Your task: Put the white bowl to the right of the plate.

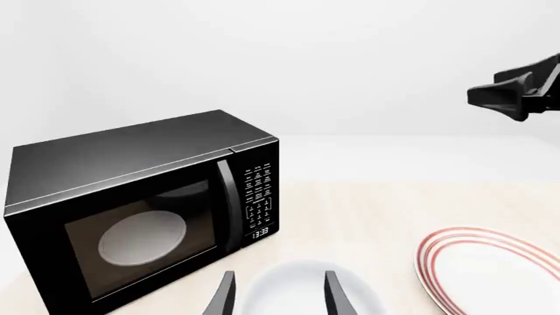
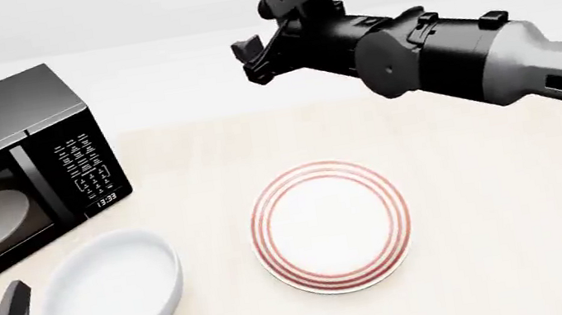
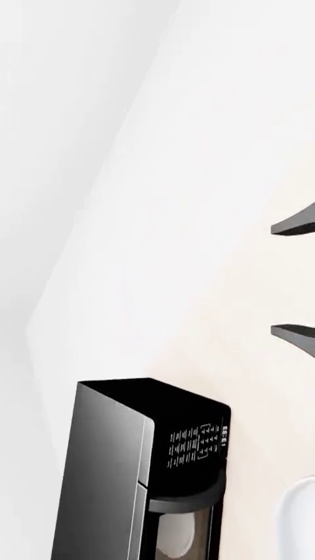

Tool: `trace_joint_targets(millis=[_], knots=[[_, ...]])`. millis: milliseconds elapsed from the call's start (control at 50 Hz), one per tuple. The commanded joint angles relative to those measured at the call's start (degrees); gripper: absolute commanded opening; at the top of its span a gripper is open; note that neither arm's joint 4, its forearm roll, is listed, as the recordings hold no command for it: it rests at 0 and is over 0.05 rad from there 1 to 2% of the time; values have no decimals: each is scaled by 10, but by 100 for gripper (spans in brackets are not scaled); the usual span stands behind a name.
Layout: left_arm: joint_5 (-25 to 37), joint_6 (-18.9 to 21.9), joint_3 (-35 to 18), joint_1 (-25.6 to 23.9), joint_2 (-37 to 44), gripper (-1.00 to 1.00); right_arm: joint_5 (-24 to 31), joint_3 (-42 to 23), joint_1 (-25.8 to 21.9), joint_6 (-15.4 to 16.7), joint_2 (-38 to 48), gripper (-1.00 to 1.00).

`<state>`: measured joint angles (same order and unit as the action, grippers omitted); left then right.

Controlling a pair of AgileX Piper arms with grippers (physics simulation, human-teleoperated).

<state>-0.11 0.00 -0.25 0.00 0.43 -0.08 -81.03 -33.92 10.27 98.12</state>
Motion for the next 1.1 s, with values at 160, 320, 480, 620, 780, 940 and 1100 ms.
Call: trace_joint_targets(millis=[160, 320, 480, 620, 780, 940, 1100], knots=[[0, 0, 0, 0, 0, 100, 166, -229, -35, -51, 160, 100], [0, 0, 0, 0, 0, 100, 229, -323, -60, -64, 217, 100], [0, 0, 0, 0, 0, 100, 332, -472, -61, -72, 301, 100], [0, 0, 0, 0, 0, 100, 398, -583, -66, -82, 365, 100], [0, 0, 0, 0, 0, 100, 398, -563, -88, -91, 380, 100], [0, 0, 0, 0, 0, 100, 372, -493, -110, -99, 372, 100], [0, 0, 0, 0, 0, 100, 358, -448, -132, -111, 368, 100]])
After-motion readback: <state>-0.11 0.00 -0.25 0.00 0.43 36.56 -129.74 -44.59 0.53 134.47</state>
